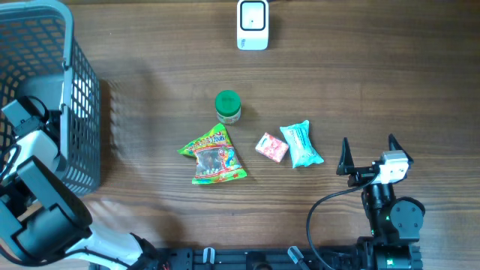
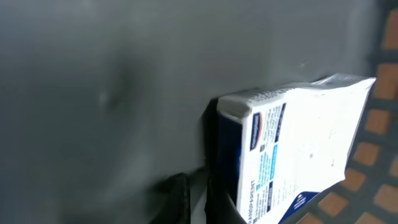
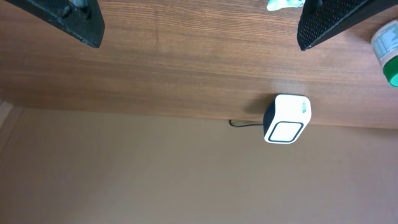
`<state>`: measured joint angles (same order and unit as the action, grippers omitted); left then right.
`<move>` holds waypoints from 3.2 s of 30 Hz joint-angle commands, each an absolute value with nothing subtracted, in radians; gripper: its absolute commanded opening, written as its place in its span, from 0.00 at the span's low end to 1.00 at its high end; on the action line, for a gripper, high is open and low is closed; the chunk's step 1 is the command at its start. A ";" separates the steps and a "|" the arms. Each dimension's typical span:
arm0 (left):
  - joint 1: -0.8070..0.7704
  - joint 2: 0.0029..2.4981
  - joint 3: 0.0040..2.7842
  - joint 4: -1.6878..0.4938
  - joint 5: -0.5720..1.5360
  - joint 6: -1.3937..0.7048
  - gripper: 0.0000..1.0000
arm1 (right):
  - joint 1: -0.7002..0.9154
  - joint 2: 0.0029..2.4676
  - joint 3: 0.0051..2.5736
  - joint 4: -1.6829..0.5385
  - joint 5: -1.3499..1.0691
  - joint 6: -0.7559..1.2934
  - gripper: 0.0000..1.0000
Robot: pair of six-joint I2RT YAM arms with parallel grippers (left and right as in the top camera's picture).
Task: Scan the item barcode
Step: 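Reach the left gripper into the basket and grasp the white-blue box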
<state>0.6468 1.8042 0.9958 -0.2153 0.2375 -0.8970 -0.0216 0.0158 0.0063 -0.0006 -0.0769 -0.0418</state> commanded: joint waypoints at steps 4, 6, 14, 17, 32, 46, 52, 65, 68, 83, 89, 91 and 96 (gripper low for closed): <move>0.641 1.848 0.977 -0.113 0.256 -0.906 0.08 | -0.026 0.014 0.006 0.001 -0.067 -0.025 1.00; 0.641 1.848 0.977 -0.066 0.307 -0.906 0.09 | -0.026 0.014 0.006 0.001 -0.067 -0.025 1.00; 0.641 1.848 0.978 0.125 0.496 -0.958 0.13 | -0.026 0.014 0.005 0.002 -0.067 -0.025 1.00; 0.641 1.846 0.979 0.144 0.509 -0.959 0.16 | -0.026 0.014 0.006 0.001 -0.067 -0.025 1.00; 0.635 1.844 0.980 0.053 0.334 -0.941 1.00 | -0.026 0.014 0.005 0.001 -0.067 -0.025 1.00; 0.599 1.816 1.206 -0.154 0.081 -0.044 1.00 | -0.026 0.014 0.006 0.001 -0.067 -0.025 1.00; 0.580 1.816 1.240 -0.140 0.195 0.303 1.00 | -0.026 0.014 0.006 0.002 -0.067 -0.025 1.00; 0.563 1.899 1.240 -0.147 0.300 0.520 1.00 | -0.026 0.014 0.006 0.002 -0.067 -0.025 1.00; 0.563 1.954 1.240 -0.129 0.307 0.521 1.00 | -0.026 0.014 0.006 0.001 -0.067 -0.026 1.00; 0.566 2.082 1.240 -0.047 0.350 0.651 1.00 | -0.026 0.014 0.006 0.001 -0.067 -0.025 1.00; 0.566 2.119 1.240 -0.053 0.385 0.650 1.00 | -0.026 0.014 0.006 0.002 -0.067 -0.026 0.99; 0.567 2.122 1.240 -0.065 0.385 0.650 1.00 | -0.026 0.014 0.006 0.001 -0.067 -0.025 1.00; 0.567 2.122 1.236 -0.094 0.385 0.625 1.00 | -0.026 0.014 0.005 0.002 -0.067 -0.025 1.00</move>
<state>0.5762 2.0647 1.2587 -0.0486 0.3691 0.6231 -0.0216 0.0158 0.0063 -0.0006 -0.0769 -0.0418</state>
